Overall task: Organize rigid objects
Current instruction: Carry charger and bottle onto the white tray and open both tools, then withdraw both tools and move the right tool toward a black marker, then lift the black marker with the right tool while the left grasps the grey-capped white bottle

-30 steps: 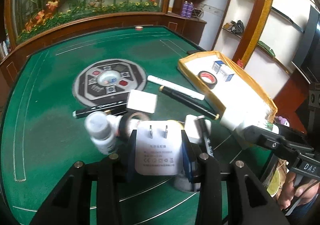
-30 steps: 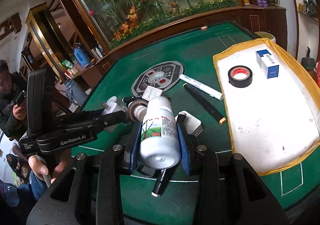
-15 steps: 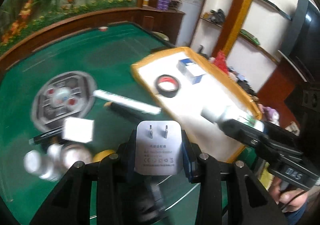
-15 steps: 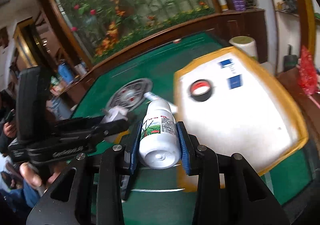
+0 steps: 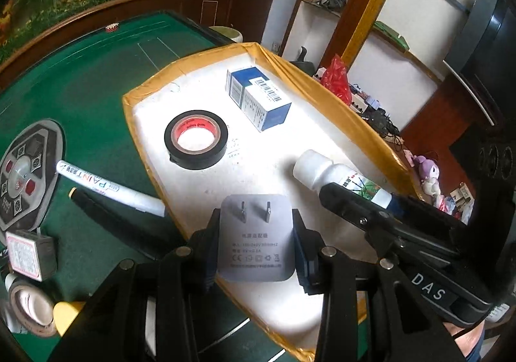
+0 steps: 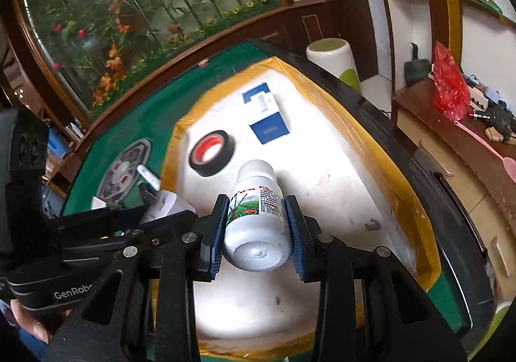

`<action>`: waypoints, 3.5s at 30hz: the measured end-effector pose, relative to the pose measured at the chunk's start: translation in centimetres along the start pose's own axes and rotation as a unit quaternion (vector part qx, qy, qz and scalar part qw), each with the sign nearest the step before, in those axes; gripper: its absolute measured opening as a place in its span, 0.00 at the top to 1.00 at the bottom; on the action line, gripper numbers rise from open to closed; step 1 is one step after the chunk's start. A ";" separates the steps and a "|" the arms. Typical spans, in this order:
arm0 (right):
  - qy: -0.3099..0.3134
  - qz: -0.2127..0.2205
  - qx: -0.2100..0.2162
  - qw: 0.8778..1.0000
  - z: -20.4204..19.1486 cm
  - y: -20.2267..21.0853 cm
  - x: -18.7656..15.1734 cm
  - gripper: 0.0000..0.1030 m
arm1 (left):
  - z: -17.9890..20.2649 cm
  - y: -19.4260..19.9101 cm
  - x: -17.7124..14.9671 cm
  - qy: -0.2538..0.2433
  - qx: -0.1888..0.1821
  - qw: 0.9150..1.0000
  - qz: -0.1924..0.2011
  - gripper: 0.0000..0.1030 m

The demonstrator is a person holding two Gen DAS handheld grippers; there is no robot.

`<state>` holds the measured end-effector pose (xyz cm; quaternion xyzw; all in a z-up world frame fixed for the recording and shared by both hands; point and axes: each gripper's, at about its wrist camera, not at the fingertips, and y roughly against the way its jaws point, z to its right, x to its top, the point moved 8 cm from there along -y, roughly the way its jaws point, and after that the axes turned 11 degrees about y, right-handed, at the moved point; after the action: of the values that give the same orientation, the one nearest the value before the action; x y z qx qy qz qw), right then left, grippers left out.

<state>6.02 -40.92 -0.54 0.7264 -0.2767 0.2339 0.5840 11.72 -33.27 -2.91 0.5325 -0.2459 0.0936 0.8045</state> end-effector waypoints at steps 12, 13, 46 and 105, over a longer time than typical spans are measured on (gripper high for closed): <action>-0.024 -0.024 -0.003 0.999 1.1 -2.4 0.6 0.67 | -0.4 -0.9 -0.1 0.021 -0.015 1.000 -0.008 0.61; -0.025 -0.025 -0.004 0.999 1.0 -2.5 0.5 0.67 | -0.4 -0.9 -0.2 0.020 -0.016 1.000 -0.008 0.61; 0.079 0.043 0.140 0.986 -16.2 4.3 -2.4 0.66 | -13.2 15.4 -4.3 0.048 0.021 0.993 0.108 0.38; 0.089 -0.007 0.212 0.973 -20.0 -0.3 -5.2 0.85 | -18.3 12.0 -8.2 0.006 0.059 0.997 0.057 0.67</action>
<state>1.99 -20.61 -0.03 0.8119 -0.1627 0.3463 0.4409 5.07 -10.83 -2.93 0.5636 -0.2646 0.1567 0.7667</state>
